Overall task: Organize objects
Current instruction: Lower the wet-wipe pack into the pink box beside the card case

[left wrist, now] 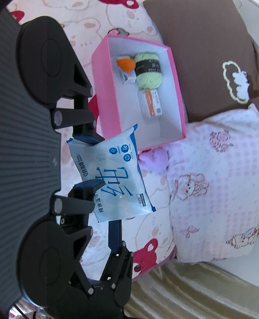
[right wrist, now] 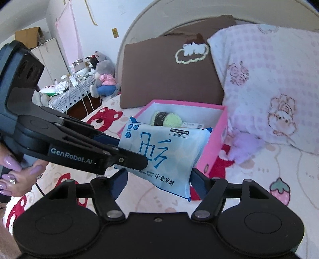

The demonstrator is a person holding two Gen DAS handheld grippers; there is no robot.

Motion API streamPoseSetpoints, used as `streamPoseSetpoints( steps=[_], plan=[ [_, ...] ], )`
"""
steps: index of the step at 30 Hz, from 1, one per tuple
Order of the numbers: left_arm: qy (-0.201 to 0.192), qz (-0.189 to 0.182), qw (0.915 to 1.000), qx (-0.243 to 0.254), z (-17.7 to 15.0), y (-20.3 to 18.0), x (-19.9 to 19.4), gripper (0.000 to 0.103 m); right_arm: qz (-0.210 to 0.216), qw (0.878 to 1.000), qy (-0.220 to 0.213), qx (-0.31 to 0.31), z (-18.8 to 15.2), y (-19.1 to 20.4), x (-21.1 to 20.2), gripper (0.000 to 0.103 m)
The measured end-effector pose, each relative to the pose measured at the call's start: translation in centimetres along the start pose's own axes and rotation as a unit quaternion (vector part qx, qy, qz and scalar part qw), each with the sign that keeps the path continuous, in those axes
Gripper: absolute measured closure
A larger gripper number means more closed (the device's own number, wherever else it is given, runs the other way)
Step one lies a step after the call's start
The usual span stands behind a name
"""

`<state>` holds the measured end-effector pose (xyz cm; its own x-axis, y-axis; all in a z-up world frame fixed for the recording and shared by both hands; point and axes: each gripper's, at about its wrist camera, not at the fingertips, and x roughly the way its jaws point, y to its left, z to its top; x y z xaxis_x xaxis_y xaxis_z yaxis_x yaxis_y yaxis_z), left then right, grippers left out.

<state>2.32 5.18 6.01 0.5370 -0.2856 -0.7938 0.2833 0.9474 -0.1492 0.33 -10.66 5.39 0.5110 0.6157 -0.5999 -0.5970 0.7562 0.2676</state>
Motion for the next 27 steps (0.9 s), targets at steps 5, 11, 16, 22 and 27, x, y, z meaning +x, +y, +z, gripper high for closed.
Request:
streamPoseSetpoints(
  steps=[5,11,16,22,27],
  plan=[
    [-0.012,0.028,0.9995,0.004,0.7,1.2,-1.2,0.065,0.021,0.999,-0.023,-0.013,1.2,0.6,0.5,0.04],
    [-0.016,0.052,0.9985,0.004,1.4,2.5,-2.1,0.065,0.043,0.999,-0.028,-0.002,2.5,0.5,1.7,0.05],
    [-0.013,0.062,0.998,-0.006,2.5,3.9,-2.7,0.065,0.05,0.998,-0.028,-0.009,3.9,0.9,2.5,0.06],
    [-0.009,0.075,0.9972,0.0,5.4,5.2,-3.1,0.064,0.062,0.998,-0.02,-0.013,7.1,0.4,3.7,0.062],
    [-0.044,0.064,0.9965,-0.032,6.3,7.0,-2.8,0.063,0.069,0.997,-0.029,-0.01,9.1,-0.5,4.5,0.062]
  ],
)
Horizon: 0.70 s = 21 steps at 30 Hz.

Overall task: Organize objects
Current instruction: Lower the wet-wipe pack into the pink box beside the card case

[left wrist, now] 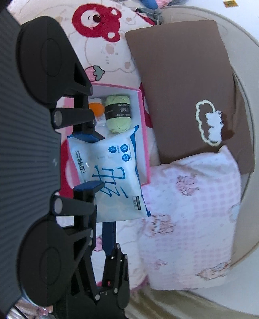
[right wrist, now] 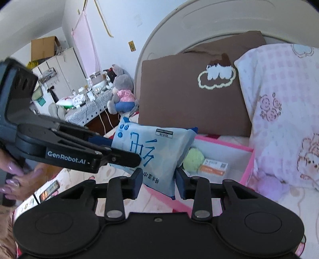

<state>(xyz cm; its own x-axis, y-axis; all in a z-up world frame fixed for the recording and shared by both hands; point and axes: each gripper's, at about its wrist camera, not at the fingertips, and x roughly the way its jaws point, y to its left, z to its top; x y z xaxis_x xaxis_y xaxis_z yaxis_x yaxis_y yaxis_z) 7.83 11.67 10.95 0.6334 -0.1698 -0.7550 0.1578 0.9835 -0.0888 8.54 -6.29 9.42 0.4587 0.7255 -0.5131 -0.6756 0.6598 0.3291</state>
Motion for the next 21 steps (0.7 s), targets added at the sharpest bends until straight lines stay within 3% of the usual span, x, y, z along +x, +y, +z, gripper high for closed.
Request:
streamPoseSetpoints(
  steps=[6,13,21],
  plan=[
    [0.007,-0.008,0.9991,-0.042,0.3,2.0,3.3,0.063,-0.006,1.0,0.015,0.02,0.8,-2.1,2.7,0.073],
    [0.067,-0.014,0.9915,-0.111,-0.7,4.5,8.9,0.063,-0.05,0.996,0.067,-0.009,-0.1,-2.6,7.6,0.073],
    [0.072,-0.013,0.9903,-0.118,-1.4,6.2,12.6,0.063,-0.07,0.992,0.102,-0.021,-0.9,-3.4,11.2,0.072]
  ],
)
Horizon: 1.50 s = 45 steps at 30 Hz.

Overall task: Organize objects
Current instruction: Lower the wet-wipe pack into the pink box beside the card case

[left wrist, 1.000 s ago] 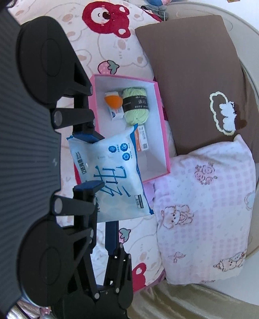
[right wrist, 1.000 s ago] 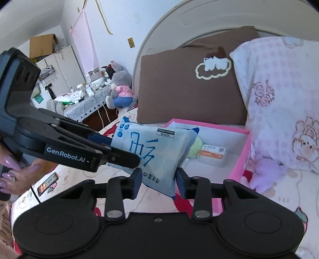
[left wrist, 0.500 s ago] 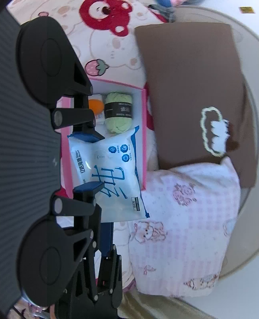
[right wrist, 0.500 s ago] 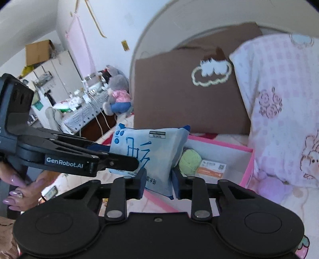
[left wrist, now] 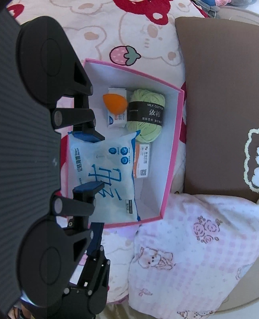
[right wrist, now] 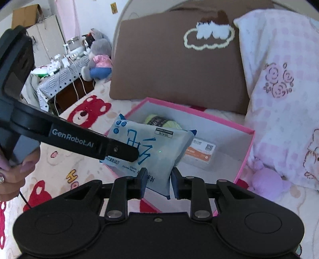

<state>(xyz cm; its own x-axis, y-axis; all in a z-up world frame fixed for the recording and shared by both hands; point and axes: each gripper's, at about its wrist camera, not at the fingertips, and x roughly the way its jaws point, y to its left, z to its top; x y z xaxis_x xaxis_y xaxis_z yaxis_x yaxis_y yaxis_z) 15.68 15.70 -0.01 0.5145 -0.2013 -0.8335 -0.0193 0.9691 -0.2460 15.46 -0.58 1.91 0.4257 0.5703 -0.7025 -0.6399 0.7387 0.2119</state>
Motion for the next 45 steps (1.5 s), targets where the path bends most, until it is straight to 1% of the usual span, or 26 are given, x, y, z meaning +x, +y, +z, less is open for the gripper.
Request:
streamPoseSetpoints(
  steps=[5,11,17,20,24,27,28,30,32,36,40,43,45],
  plan=[
    [0.004,0.005,0.9999,0.015,0.3,0.3,2.2,0.063,-0.003,1.0,0.022,0.009,0.1,-0.7,2.1,0.07],
    [0.033,0.007,0.9994,0.004,0.7,1.8,5.7,0.063,-0.006,0.997,0.056,0.044,0.2,-1.5,5.4,0.066],
    [0.048,-0.004,0.9988,-0.007,0.9,3.1,8.0,0.063,-0.001,0.995,0.078,0.06,0.1,-1.9,7.5,0.062],
    [0.055,-0.007,0.9985,0.005,1.1,3.0,8.9,0.063,0.0,0.995,0.084,0.061,0.0,-2.3,8.3,0.061],
    [0.065,-0.004,0.9978,0.009,1.1,2.9,10.3,0.063,-0.002,0.994,0.093,0.065,-0.1,-2.8,9.5,0.061],
    [0.068,-0.016,0.9975,-0.01,1.2,3.7,11.3,0.063,-0.014,0.991,0.092,0.095,-0.1,-3.0,10.2,0.058],
    [0.067,-0.021,0.9973,-0.019,1.2,4.0,11.6,0.063,-0.021,0.991,0.089,0.095,0.0,-2.9,10.4,0.057],
    [0.068,-0.028,0.9969,-0.027,1.3,4.5,12.2,0.061,-0.034,0.991,0.088,0.092,0.0,-2.7,10.8,0.057],
    [0.07,-0.026,0.9967,-0.029,1.4,4.8,12.5,0.061,-0.03,0.992,0.089,0.084,0.0,-2.6,11.0,0.057],
    [0.073,-0.037,0.9963,-0.027,1.5,5.1,13.0,0.063,-0.032,0.993,0.092,0.064,-0.4,-2.5,11.1,0.057],
    [0.075,-0.032,0.9965,-0.021,1.5,4.6,13.7,0.064,-0.054,0.993,0.096,0.028,-0.6,-2.0,11.5,0.056],
    [0.088,-0.03,0.9953,-0.027,1.8,4.5,14.5,0.064,-0.074,0.992,0.104,0.0,-0.7,-1.7,12.1,0.056],
    [0.104,-0.034,0.993,-0.044,2.0,5.0,15.1,0.064,-0.077,0.991,0.109,-0.007,-0.8,-1.7,12.4,0.056]
  ],
)
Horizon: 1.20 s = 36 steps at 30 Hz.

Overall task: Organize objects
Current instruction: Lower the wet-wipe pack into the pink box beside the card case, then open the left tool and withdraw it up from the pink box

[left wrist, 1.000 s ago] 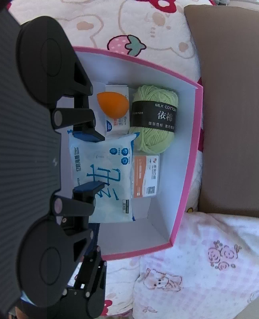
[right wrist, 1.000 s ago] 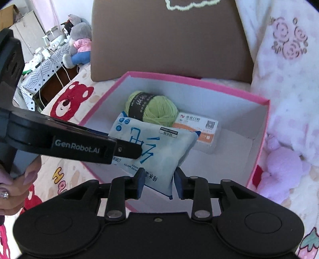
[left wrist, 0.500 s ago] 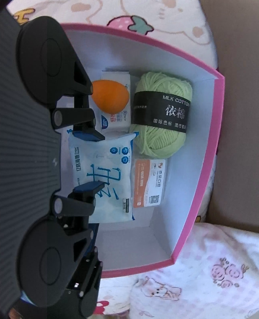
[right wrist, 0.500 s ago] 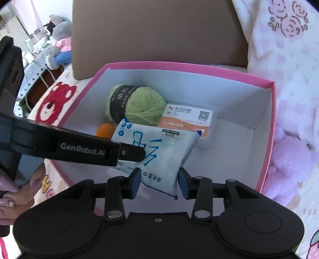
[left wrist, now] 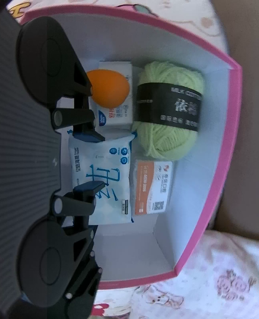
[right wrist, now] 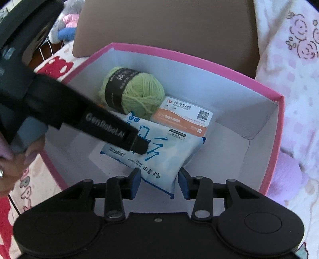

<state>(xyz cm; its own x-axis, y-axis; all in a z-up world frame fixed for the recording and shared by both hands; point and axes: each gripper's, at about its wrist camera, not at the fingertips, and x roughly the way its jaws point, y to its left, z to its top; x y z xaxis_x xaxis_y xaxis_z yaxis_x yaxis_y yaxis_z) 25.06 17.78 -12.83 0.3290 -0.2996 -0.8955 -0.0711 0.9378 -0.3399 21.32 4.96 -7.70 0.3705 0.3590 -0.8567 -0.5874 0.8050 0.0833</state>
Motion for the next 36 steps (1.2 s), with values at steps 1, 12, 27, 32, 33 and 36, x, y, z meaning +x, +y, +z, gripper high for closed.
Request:
streamPoseSetpoints(
  steps=[1,12,27,32,33,36],
  plan=[
    [0.008,-0.005,0.9998,-0.016,0.2,0.4,0.2,0.064,0.001,1.0,0.002,-0.003,0.0,0.0,0.0,0.056],
    [-0.003,0.007,0.9992,-0.04,0.4,0.6,0.8,0.065,-0.014,1.0,0.007,-0.013,0.3,0.1,0.3,0.06],
    [-0.055,0.082,0.995,0.016,-1.9,-2.0,-5.9,0.048,0.04,0.998,-0.044,0.005,-1.2,-0.3,-4.4,0.054],
    [-0.076,0.086,0.9931,0.025,-3.2,-3.4,-9.2,0.044,0.072,0.995,-0.063,0.019,-1.7,-1.1,-7.4,0.053],
    [-0.08,0.084,0.993,0.024,-3.6,-3.7,-10.1,0.042,0.078,0.995,-0.066,0.021,-1.8,-1.1,-8.0,0.053],
    [-0.084,0.081,0.9928,0.027,-4.5,-4.7,-12.0,0.039,0.087,0.994,-0.069,0.018,-2.2,-1.0,-9.8,0.051]
  ],
)
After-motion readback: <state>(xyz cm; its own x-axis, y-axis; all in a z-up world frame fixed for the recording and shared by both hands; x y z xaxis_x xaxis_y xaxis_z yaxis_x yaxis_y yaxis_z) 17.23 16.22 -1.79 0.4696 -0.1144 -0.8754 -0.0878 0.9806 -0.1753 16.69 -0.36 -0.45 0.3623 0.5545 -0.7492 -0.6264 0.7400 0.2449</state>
